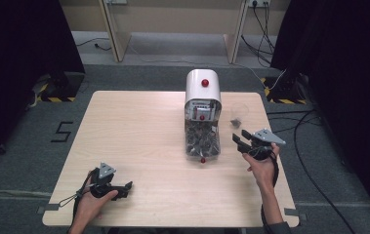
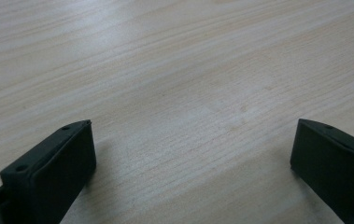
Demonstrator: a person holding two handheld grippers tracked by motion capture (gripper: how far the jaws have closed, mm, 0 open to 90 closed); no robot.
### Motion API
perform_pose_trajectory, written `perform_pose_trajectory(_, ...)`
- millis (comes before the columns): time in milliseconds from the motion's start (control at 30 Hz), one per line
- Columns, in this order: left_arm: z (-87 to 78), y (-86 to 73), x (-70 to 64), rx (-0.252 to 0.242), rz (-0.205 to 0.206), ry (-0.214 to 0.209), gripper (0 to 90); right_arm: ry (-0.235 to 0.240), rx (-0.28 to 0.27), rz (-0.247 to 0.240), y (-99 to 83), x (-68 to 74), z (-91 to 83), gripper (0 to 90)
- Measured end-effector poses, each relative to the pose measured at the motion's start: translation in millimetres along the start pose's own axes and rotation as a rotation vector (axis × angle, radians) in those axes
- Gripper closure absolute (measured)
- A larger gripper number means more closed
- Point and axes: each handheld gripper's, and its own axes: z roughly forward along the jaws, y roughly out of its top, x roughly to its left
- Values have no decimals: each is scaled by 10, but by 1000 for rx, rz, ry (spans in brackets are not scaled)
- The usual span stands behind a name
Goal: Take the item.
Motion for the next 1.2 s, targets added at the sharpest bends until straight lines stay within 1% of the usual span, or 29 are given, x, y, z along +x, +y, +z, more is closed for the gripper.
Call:
perform_pose_trajectory(133, 0, 0, 0, 0, 0, 0, 0, -1, 2, -4, -10, 11, -16, 541)
perform_pose_trajectory(300, 0, 0, 0, 0, 0, 0, 0, 0, 7, 3, -43, 27, -68, 537)
perform_pose_trajectory(467, 0, 0, 0, 0, 0, 0, 0, -4, 12, 1, -61, 40, -78, 535)
perform_pose_trajectory(567, -2, -1, 1, 1, 1, 0, 0, 3, 19, 7, -90, 76, -82, 529)
perform_pose_trajectory(833, -2, -4, 0, -1, 0, -1, 0, 1, 40, 5, -162, 131, -117, 524)
perform_pose_trajectory(1100, -3, -4, 0, -1, 0, -2, 0, 15, 59, -15, -220, 228, -134, 523)
perform_pose_trajectory(1200, -3, -4, 0, -1, 0, -2, 0, 12, 64, -20, -235, 244, -150, 522)
